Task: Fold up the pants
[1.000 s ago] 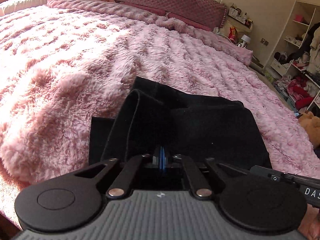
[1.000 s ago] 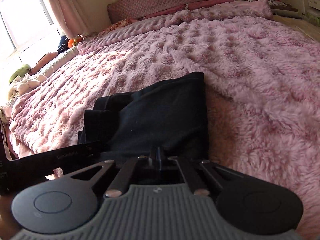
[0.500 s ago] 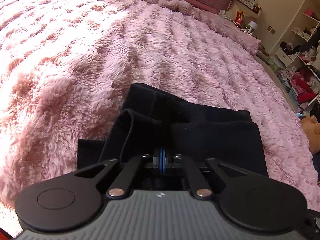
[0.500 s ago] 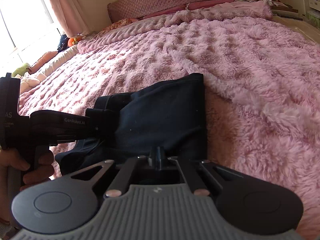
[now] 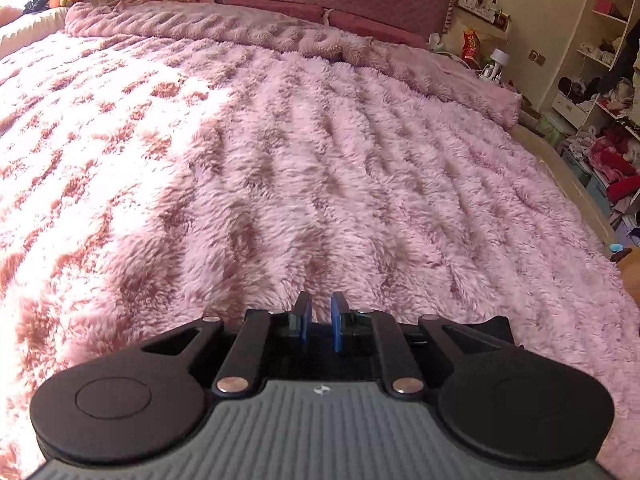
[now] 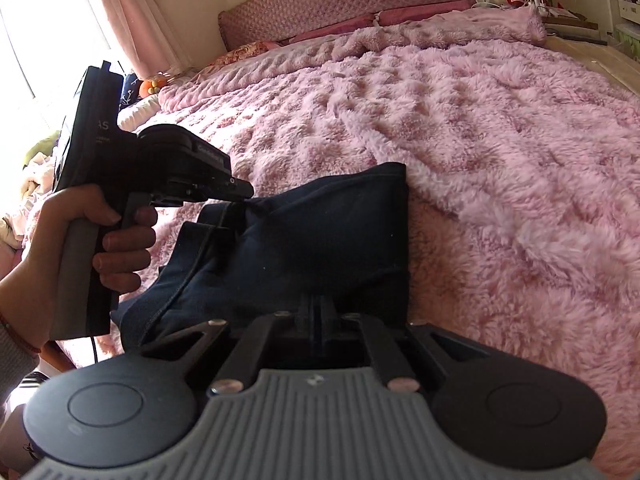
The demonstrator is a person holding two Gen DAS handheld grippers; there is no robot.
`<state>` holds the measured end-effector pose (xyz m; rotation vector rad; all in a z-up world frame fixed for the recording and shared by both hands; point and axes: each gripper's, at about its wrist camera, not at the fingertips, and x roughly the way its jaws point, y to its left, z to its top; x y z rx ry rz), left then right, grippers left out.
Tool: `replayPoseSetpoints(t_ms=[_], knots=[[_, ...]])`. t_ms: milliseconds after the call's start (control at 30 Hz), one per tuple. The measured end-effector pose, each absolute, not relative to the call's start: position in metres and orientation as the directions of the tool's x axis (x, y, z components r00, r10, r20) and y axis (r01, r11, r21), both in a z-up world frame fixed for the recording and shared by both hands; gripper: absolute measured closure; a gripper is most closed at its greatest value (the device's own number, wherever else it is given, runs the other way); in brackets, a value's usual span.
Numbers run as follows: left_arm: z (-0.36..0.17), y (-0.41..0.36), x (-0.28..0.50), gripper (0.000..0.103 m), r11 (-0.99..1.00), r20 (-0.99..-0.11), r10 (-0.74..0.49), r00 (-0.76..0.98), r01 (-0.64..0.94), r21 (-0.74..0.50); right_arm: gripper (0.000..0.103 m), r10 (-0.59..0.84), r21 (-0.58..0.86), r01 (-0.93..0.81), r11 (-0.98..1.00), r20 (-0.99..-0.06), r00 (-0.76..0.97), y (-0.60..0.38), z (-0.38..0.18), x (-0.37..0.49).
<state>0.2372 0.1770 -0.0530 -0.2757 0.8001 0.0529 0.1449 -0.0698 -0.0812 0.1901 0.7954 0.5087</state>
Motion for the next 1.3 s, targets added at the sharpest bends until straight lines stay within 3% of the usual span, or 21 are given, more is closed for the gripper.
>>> replayPoseSetpoints(t_ms=[67,133,167,267,533,633,733,800,833,867,1000,1167,1267,1300], knots=[[-0.032,0.195,0.229,0.054,0.954,-0.699,-0.121,0.705,-0.112,-0.278,0.094,0.509,0.362,-0.358,0.861,-0.605,0.612,-0.081,-0.072,0.148],[-0.023,0.215,0.217,0.041,0.923,-0.678,-0.262,0.687,-0.027,-0.384,0.05,0.537,0.427,-0.332,0.841,-0.589,0.604,-0.099,-0.064,0.157],[-0.02,0.227,0.209,0.038,0.896,-0.656,-0.344,0.672,0.028,-0.442,0.045,0.567,0.472,-0.327,0.819,-0.576,0.589,-0.108,-0.063,0.162],[-0.022,0.261,0.187,0.031,0.827,-0.611,-0.476,0.633,0.085,-0.556,0.044,0.633,0.566,-0.319,0.76,-0.534,0.56,-0.133,-0.063,0.173],[-0.09,0.312,0.171,0.029,0.789,-0.69,-0.498,0.526,-0.056,-0.612,0.043,0.686,0.667,-0.256,0.7,-0.528,0.501,-0.156,-0.086,0.183],[-0.117,0.317,0.168,0.034,0.767,-0.705,-0.477,0.525,-0.144,-0.626,0.043,0.679,0.664,-0.239,0.709,-0.551,0.486,-0.15,-0.094,0.183],[-0.139,0.327,0.168,0.043,0.643,-0.623,-0.57,0.536,-0.18,-0.744,0.044,0.674,0.652,-0.246,0.717,-0.56,0.482,-0.142,-0.095,0.181],[-0.153,0.334,0.169,0.068,0.543,-0.556,-0.615,0.559,-0.211,-0.813,0.045,0.69,0.666,-0.251,0.702,-0.55,0.47,-0.138,-0.094,0.182],[-0.158,0.337,0.169,0.09,0.519,-0.541,-0.618,0.571,-0.22,-0.826,0.048,0.696,0.671,-0.255,0.696,-0.545,0.468,-0.135,-0.092,0.183],[-0.161,0.339,0.169,0.102,0.501,-0.526,-0.615,0.587,-0.224,-0.836,0.049,0.701,0.673,-0.262,0.692,-0.539,0.467,-0.131,-0.089,0.184],[-0.168,0.334,0.173,0.103,0.513,-0.521,-0.616,0.59,-0.202,-0.834,0.049,0.719,0.662,-0.317,0.679,-0.513,0.469,-0.11,-0.076,0.187],[-0.173,0.329,0.186,0.103,0.418,-0.403,-0.668,0.626,-0.133,-0.899,0.056,0.728,0.698,-0.273,0.662,-0.511,0.457,-0.095,-0.087,0.194],[-0.179,0.326,0.203,0.103,0.396,-0.398,-0.686,0.609,-0.146,-0.907,0.055,0.765,0.743,-0.263,0.615,-0.483,0.426,-0.078,-0.086,0.198],[-0.18,0.321,0.207,0.103,0.38,-0.382,-0.693,0.611,-0.141,-0.914,0.05,0.773,0.745,-0.271,0.609,-0.482,0.412,-0.069,-0.083,0.199]])
